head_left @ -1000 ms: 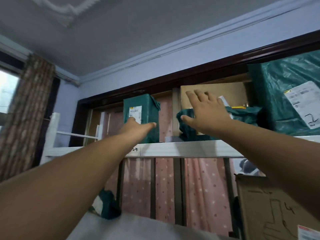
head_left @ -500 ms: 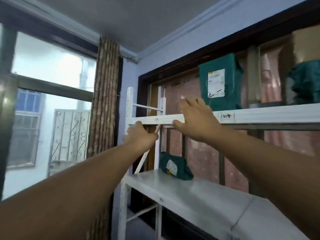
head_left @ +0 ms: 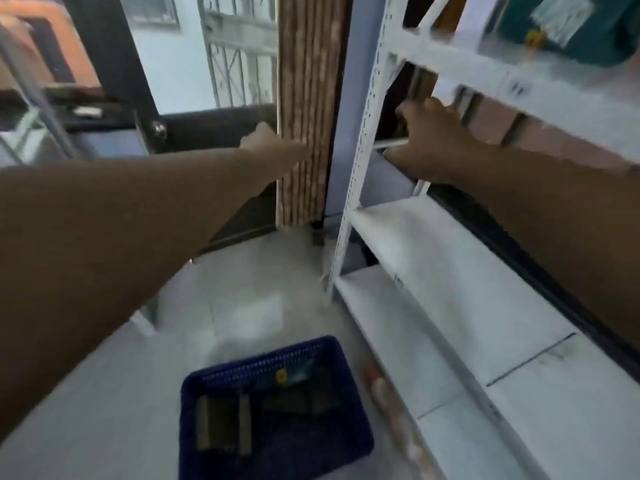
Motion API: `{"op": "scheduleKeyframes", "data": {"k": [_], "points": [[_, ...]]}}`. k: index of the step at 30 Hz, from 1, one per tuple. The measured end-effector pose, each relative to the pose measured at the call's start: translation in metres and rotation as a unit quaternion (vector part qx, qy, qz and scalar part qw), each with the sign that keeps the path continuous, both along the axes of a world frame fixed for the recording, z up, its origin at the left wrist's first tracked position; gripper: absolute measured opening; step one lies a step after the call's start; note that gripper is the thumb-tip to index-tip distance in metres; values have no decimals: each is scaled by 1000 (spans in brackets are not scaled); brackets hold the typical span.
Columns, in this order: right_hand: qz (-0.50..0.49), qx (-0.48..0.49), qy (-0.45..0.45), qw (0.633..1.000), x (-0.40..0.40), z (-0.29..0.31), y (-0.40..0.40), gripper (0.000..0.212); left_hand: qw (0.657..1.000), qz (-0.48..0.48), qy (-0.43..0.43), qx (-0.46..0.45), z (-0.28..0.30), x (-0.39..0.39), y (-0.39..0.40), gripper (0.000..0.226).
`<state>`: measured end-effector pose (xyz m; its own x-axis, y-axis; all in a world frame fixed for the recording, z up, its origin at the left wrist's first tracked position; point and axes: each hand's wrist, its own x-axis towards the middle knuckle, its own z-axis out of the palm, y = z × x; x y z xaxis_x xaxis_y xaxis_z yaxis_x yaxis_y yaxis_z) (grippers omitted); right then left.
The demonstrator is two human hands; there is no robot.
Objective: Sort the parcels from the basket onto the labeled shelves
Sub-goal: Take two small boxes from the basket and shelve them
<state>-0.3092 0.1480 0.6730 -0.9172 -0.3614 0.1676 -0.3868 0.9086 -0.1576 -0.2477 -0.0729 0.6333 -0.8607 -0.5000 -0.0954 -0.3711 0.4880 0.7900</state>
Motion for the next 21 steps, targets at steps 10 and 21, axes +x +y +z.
{"op": "scheduleKeyframes", "data": {"k": [10,21], "points": [[-9,58,-266,962,22,-344,-24,85,964,80,-248,54,-339,75,-26,87],[-8,108,-407,907,70,-561,4,75,917,108,-374,87,-570,154,-39,74]]}}
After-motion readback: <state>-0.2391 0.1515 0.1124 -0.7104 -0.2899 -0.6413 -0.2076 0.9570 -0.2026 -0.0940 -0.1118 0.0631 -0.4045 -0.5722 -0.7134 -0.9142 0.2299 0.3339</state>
